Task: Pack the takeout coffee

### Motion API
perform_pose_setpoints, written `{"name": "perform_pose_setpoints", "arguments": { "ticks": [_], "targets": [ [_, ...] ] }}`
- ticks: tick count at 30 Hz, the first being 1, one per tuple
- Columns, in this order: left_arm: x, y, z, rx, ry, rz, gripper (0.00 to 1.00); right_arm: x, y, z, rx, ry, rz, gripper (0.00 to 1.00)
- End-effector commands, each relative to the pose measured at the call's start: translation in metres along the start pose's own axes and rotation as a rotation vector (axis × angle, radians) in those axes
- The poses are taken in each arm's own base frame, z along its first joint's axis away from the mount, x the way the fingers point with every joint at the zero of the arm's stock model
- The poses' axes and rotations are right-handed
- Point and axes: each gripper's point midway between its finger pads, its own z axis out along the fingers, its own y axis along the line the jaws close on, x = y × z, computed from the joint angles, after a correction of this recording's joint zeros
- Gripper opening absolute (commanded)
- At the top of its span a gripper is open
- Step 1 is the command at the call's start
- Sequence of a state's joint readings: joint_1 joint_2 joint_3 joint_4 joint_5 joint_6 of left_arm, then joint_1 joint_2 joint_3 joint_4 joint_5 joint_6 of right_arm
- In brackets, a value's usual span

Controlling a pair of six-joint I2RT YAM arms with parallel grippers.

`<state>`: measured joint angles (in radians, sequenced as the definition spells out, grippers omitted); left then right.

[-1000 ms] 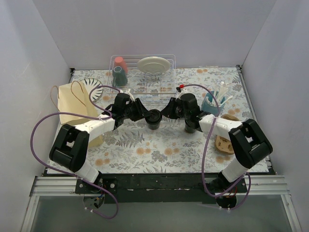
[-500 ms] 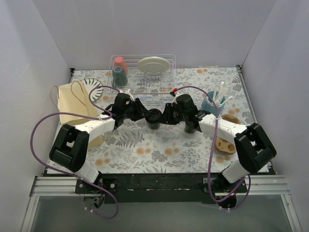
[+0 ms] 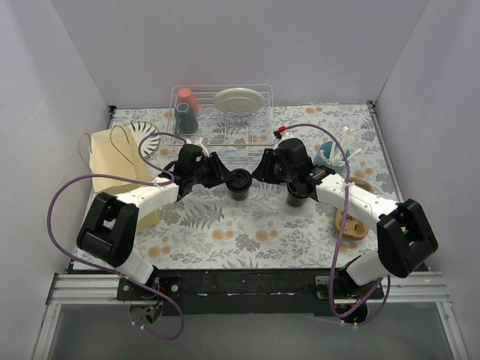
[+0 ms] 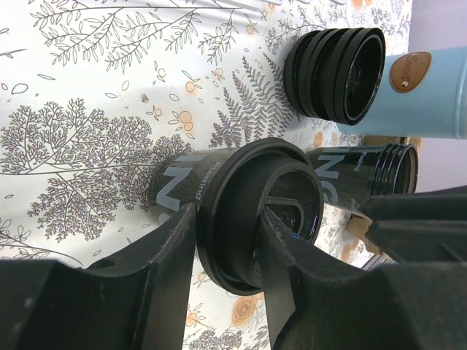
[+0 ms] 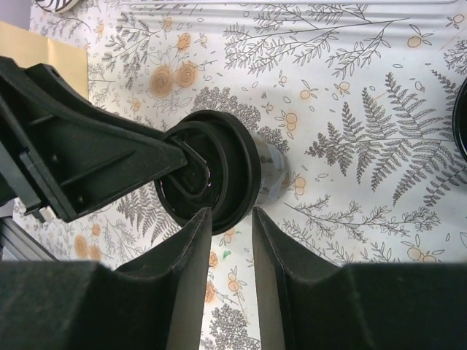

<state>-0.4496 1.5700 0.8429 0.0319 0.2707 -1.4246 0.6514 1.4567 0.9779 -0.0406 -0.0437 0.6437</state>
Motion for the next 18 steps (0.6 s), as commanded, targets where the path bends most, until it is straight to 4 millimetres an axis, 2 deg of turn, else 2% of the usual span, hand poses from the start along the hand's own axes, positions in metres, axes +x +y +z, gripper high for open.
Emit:
{"name": "perform_pose_setpoints", "arguments": {
  "ticks": [1, 3, 5, 11, 18],
  "targets": [
    [0.101, 0.130, -0.028, -0.498, 0.328, 0.003, 0.37, -0.012, 0.001, 0.006, 0.016, -0.013, -0.014, 0.37],
    [0.094, 0.123, -0.028, -0.486, 0.315, 0.008, 0.38, -0.012, -0.001, 0.007, 0.020, -0.015, -0.014, 0.37],
    [0.086, 0.107, -0.028, -0.443, 0.308, 0.010, 0.43, -0.011, -0.001, 0.007, 0.019, -0.017, -0.016, 0.37],
    [0.059, 0.070, -0.025, -0.355, 0.264, 0.008, 0.47, -0.006, -0.005, 0.007, 0.014, -0.007, -0.020, 0.38],
    [0.042, 0.041, -0.026, -0.281, 0.244, 0.016, 0.51, -0.006, -0.008, 0.007, 0.014, -0.004, -0.025, 0.38]
  ]
}}
